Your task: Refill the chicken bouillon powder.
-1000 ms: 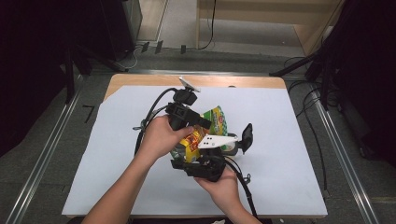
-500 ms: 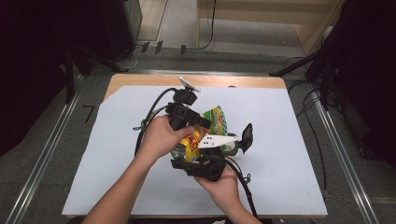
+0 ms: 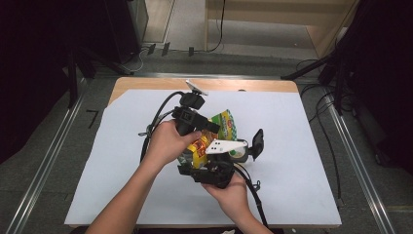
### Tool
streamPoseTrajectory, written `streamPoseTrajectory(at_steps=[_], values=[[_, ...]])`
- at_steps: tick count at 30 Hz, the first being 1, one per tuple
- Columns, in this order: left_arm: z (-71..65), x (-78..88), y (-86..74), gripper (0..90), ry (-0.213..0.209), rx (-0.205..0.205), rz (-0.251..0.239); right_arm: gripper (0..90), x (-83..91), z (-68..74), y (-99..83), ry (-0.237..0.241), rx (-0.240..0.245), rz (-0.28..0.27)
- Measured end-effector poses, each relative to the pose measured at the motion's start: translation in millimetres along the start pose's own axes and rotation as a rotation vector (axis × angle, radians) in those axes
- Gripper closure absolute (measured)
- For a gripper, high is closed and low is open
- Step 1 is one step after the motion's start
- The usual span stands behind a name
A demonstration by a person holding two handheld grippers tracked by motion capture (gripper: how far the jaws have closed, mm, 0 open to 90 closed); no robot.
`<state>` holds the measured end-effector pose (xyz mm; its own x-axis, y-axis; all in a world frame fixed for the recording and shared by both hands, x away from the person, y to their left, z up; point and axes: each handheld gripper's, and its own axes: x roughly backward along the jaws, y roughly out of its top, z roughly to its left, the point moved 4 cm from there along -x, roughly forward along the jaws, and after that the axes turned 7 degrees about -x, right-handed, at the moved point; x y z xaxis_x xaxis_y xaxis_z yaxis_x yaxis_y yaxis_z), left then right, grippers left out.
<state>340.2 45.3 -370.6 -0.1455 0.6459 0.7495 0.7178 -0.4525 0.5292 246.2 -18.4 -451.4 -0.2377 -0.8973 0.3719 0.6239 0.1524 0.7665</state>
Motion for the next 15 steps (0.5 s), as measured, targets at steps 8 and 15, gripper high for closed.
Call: streamPoseTrajectory(at_steps=[8, 15], values=[[0.2, 3.9, 0.0, 83.2, 0.002, -0.002, -0.021, 66.4, -0.2, 0.7, 2.4, -0.002, 0.011, -0.001], [2.2, 7.6, -1.3, 83.2, 0.012, -0.003, -0.037, 66.5, -2.4, 1.2, 4.3, 0.003, 0.024, 0.004]])
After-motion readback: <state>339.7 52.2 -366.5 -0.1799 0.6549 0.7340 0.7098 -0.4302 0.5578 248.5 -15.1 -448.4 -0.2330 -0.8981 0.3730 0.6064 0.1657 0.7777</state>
